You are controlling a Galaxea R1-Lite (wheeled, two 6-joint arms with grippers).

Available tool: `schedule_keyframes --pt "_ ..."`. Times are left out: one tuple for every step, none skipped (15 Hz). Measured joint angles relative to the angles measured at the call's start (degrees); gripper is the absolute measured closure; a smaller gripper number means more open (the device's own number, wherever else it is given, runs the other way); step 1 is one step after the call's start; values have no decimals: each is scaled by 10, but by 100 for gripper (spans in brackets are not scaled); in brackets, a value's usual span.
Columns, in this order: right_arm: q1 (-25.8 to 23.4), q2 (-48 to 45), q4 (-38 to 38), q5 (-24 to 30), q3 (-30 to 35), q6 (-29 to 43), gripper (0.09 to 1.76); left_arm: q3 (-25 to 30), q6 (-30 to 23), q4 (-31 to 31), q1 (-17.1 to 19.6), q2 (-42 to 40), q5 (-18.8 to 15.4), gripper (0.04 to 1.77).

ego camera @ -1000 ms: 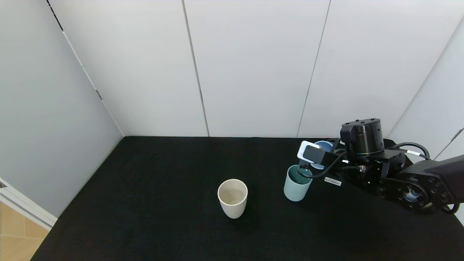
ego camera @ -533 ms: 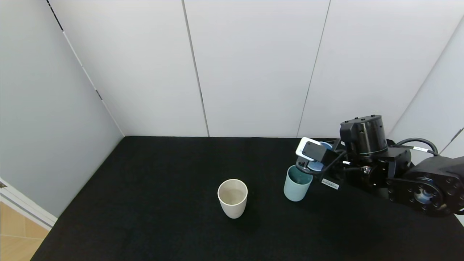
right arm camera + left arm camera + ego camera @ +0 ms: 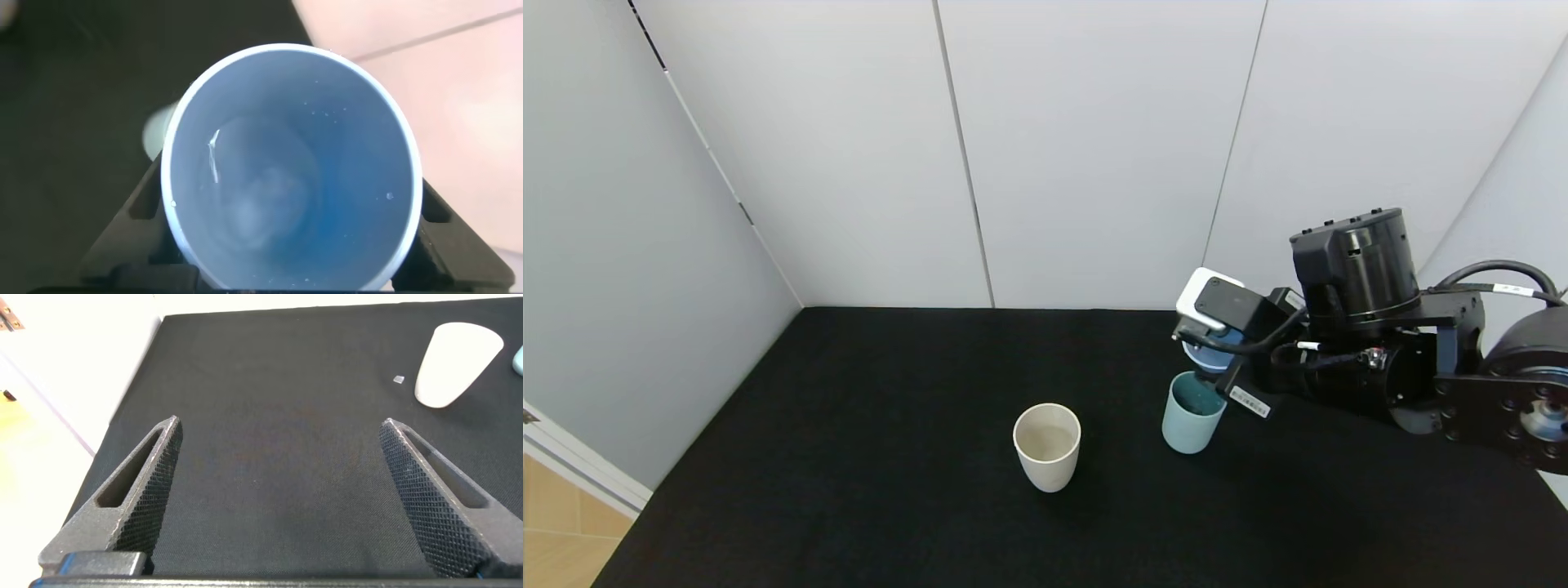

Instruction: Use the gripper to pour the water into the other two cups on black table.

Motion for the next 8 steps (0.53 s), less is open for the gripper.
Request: schedule_keyframes --pt "10 -1 7 1 -9 5 53 0 0 0 0 0 0 9" --pt "20 -1 10 1 -18 10 53 0 0 0 0 0 0 9" --pt "30 1 10 1 -27 12 53 0 0 0 0 0 0 9" --pt "40 4 10 1 -37 14 53 0 0 0 0 0 0 9" --pt "49 9 10 1 -48 15 53 0 0 0 0 0 0 9" --pt "56 15 10 1 -58 15 53 0 0 0 0 0 0 9" --pt "63 22 10 1 -68 17 53 0 0 0 0 0 0 9" --pt "68 29 9 1 -76 18 53 0 0 0 0 0 0 9"
